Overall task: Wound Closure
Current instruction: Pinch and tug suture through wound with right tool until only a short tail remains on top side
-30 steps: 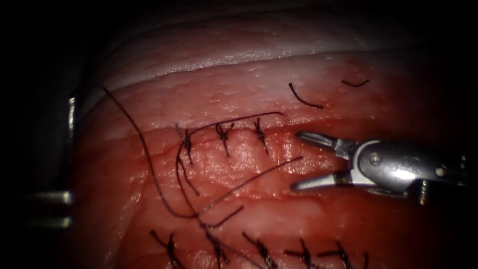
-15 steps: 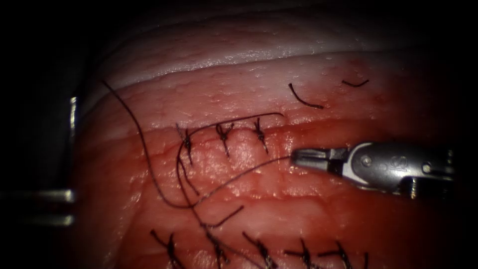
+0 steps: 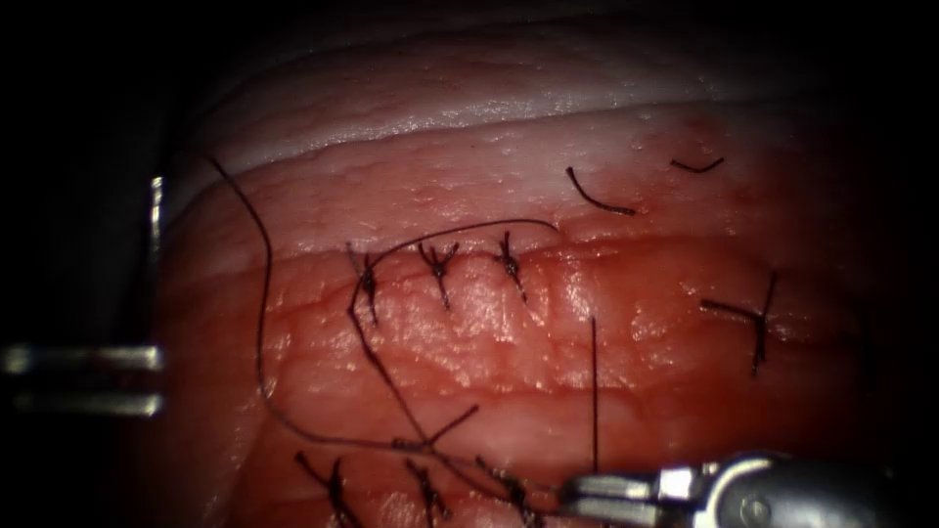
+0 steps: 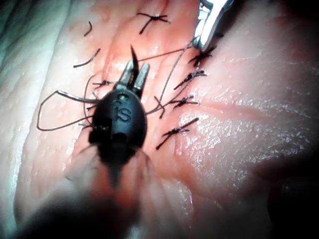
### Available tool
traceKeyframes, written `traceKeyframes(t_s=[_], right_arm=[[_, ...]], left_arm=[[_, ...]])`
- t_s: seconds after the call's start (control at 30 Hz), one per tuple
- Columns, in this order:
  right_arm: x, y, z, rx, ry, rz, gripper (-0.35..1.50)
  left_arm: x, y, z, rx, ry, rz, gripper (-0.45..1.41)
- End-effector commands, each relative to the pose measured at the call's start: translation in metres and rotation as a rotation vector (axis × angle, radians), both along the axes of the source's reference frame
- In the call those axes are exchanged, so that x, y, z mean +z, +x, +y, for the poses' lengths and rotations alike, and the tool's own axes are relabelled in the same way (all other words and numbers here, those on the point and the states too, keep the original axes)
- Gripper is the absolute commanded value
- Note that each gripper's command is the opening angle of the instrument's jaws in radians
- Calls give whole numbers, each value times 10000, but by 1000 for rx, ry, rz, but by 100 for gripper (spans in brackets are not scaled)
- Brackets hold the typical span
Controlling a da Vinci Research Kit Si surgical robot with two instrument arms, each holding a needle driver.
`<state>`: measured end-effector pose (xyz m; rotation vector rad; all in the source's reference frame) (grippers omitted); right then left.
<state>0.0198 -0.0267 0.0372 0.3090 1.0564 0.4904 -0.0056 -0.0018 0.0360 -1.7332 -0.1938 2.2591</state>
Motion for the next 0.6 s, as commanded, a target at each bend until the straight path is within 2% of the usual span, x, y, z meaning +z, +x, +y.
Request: traceKeyframes(t_s=[0.03,0.2,0.27,0.33,0.37,0.43,0.6], right_arm=[[-11,19,-16,-12,0,7,-35],[-29,36,-23,-5,5,25,-35],[-26,36,-14,-39,-137,42,-35],[-18,31,0,-35,-222,63,39],[-15,28,5,-29,-233,67,56],[0,13,24,-20,-274,70,81],[37,-16,61,-3,-332,61,106]], left_arm=[[4,-5,0,-1,-1,1,-45],[2,-5,-1,-2,-2,4,-45],[2,-5,-1,-2,-2,4,-45],[2,-3,-1,-2,-2,4,-45],[2,-2,-1,-1,-1,4,-45],[2,1,0,1,0,3,-45],[3,12,5,-9,-4,6,-45]])
